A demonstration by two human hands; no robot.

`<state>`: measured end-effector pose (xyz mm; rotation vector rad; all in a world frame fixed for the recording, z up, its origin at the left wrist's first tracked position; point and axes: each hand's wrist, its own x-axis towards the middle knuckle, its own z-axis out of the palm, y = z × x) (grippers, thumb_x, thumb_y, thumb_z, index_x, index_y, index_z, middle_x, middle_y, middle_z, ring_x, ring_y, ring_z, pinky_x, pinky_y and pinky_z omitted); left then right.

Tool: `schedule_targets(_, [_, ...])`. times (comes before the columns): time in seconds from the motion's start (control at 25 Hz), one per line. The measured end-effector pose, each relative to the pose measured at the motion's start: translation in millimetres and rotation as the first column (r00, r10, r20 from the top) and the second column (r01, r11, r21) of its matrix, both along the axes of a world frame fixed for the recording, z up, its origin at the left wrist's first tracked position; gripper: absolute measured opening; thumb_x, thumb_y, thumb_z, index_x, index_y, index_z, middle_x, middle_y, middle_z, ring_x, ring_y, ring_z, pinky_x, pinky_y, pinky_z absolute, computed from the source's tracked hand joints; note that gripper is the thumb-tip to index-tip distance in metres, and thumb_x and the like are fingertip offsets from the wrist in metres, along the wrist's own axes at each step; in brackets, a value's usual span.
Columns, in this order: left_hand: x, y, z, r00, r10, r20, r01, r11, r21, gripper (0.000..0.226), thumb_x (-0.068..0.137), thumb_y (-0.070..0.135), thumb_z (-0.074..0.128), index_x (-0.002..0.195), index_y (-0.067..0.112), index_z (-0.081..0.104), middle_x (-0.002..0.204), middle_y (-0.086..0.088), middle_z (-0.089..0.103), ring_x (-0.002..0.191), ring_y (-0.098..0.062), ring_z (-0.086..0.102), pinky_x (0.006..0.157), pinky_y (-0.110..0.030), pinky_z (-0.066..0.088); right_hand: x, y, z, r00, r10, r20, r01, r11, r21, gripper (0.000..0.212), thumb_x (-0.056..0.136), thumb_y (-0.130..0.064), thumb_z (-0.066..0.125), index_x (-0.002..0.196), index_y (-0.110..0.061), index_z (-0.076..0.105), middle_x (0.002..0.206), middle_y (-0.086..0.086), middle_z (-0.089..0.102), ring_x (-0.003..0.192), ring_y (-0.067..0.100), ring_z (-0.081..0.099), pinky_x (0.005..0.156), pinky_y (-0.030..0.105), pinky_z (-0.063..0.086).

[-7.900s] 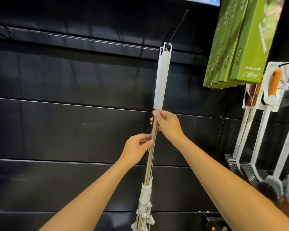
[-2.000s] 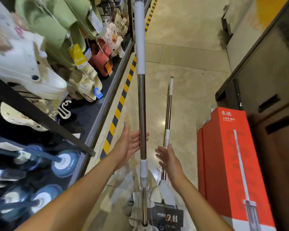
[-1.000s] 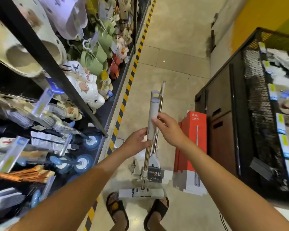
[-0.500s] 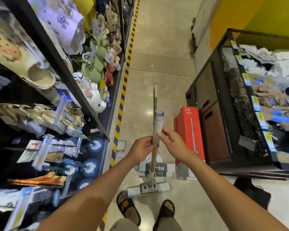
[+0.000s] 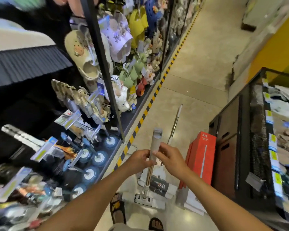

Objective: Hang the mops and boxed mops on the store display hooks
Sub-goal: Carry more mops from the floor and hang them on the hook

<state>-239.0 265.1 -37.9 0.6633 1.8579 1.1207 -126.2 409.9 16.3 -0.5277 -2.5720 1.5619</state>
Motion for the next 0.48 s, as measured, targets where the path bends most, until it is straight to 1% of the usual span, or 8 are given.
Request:
schedule_targets(0.08, [16.4, -18.4, 7.6, 0.998, 0.046, -0.039, -0.046, 0.999, 0.001, 0.031, 0.087, 0.026, 0.080, 0.118, 0.021, 0.076, 0.116, 0.001, 0.078, 0.112, -0.015, 0.072, 0.102, -0.047, 0.057, 6.0, -8.9, 12.4, 0.994, 0.102, -0.026, -0.102, 0.994, 0.025, 0.024, 0.097, -0.047, 0.059, 0.110, -0.029, 0.069, 0.098, -0.009, 0.076, 0.092, 0.009, 0.073, 0.081, 0.049, 0.057])
schedule_targets(0.2, [39.6, -45.5, 25.4, 0.987, 0.121, -0.103, -0.120, 0.993, 0.010, 0.038, 0.086, 0.035, 0.078, 0.123, 0.038, 0.071, 0.121, 0.008, 0.076, 0.114, -0.008, 0.070, 0.102, -0.037, 0.057, 8.9, -25.6, 43.1, 0.965, 0.249, -0.081, -0.244, 0.967, 0.071, 0.021, 0.096, -0.048, 0.059, 0.114, -0.039, 0.067, 0.101, -0.017, 0.075, 0.096, 0.001, 0.071, 0.082, 0.037, 0.058])
schedule_targets(0.28, [51.8, -57.9, 34.5, 0.973, 0.197, -0.121, -0.196, 0.980, 0.018, 0.037, 0.088, 0.036, 0.078, 0.123, 0.040, 0.069, 0.119, 0.011, 0.076, 0.114, -0.006, 0.070, 0.098, -0.030, 0.057, 7.9, -40.6, 76.1, 0.939, 0.314, -0.136, -0.304, 0.948, 0.094, 0.024, 0.093, -0.052, 0.058, 0.114, -0.042, 0.067, 0.098, -0.023, 0.074, 0.094, -0.001, 0.070, 0.080, 0.032, 0.056])
schedule_targets(0.36, [60.4, -69.6, 40.5, 0.946, 0.301, -0.124, -0.299, 0.954, 0.031, 0.026, 0.092, 0.029, 0.079, 0.116, 0.034, 0.070, 0.107, 0.015, 0.075, 0.102, -0.002, 0.071, 0.087, -0.016, 0.054, 3.8, -54.3, 114.0, 0.900, 0.378, -0.219, -0.365, 0.926, 0.099, 0.026, 0.093, -0.052, 0.060, 0.117, -0.044, 0.067, 0.098, -0.027, 0.073, 0.094, -0.002, 0.070, 0.080, 0.027, 0.056])
schedule_targets(0.4, [63.7, -75.0, 44.6, 0.929, 0.349, -0.121, -0.348, 0.937, 0.031, 0.021, 0.093, 0.023, 0.078, 0.112, 0.028, 0.071, 0.103, 0.016, 0.074, 0.095, 0.003, 0.070, 0.083, -0.012, 0.051, -0.1, -59.0, 131.7, 0.879, 0.397, -0.263, -0.390, 0.917, 0.082, 0.027, 0.094, -0.048, 0.062, 0.119, -0.042, 0.068, 0.101, -0.025, 0.075, 0.096, -0.001, 0.071, 0.082, 0.029, 0.058])
schedule_targets(0.44, [66.5, -81.4, 48.0, 0.911, 0.399, -0.107, -0.396, 0.917, 0.047, 0.019, 0.095, 0.016, 0.076, 0.113, 0.021, 0.073, 0.104, 0.015, 0.074, 0.094, 0.006, 0.069, 0.084, -0.012, 0.051, -4.7, -63.2, 148.1, 0.860, 0.412, -0.301, -0.415, 0.908, 0.058, 0.026, 0.096, -0.042, 0.065, 0.121, -0.039, 0.070, 0.104, -0.021, 0.077, 0.098, 0.001, 0.073, 0.083, 0.032, 0.060])
schedule_targets(0.48, [68.7, -87.4, 51.5, 0.889, 0.449, -0.087, -0.444, 0.893, 0.074, 0.020, 0.096, 0.011, 0.074, 0.115, 0.016, 0.074, 0.108, 0.013, 0.075, 0.096, 0.008, 0.070, 0.089, -0.014, 0.053, -9.7, -66.9, 162.3, 0.841, 0.428, -0.331, -0.445, 0.895, 0.027, 0.024, 0.098, -0.034, 0.067, 0.122, -0.034, 0.072, 0.105, -0.016, 0.077, 0.098, 0.004, 0.073, 0.083, 0.034, 0.061])
